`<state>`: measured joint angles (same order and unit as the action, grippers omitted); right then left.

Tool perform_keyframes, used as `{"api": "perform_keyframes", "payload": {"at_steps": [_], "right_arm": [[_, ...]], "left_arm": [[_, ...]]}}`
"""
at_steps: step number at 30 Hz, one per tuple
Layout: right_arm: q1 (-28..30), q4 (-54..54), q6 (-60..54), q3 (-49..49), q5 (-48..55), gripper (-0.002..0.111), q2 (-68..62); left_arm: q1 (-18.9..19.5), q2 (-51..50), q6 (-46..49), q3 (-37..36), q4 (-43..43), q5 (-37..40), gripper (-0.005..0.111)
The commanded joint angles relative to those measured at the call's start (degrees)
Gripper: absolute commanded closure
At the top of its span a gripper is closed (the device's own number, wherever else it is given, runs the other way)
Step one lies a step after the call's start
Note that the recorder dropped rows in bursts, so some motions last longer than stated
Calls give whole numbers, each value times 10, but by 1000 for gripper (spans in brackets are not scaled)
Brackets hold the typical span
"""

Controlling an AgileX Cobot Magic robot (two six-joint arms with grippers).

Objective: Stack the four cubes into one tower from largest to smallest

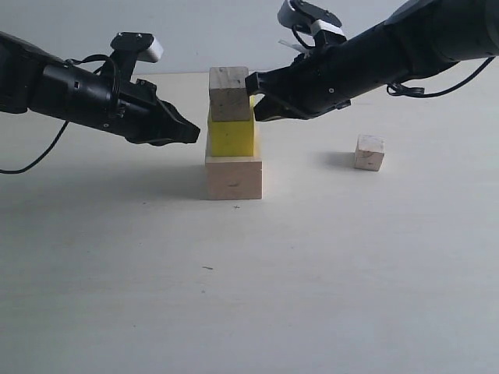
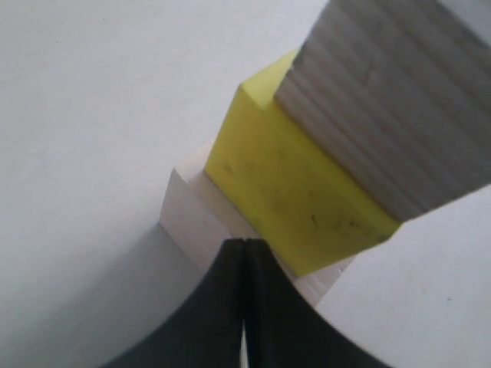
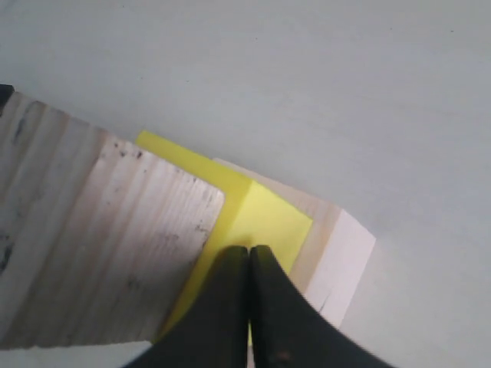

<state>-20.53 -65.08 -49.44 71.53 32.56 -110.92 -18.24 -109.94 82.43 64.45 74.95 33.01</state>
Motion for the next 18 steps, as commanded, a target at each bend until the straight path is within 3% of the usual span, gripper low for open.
{"api": "perform_keyframes", "payload": {"at_steps": [1,18], "right_arm": [[2,-7,-17,4,4,108,1],[2,-27,-42,4,-3,108,1]], "left_arm": [[3,-1,3,0,5,5,107],[3,-1,3,0,5,5,107]]}}
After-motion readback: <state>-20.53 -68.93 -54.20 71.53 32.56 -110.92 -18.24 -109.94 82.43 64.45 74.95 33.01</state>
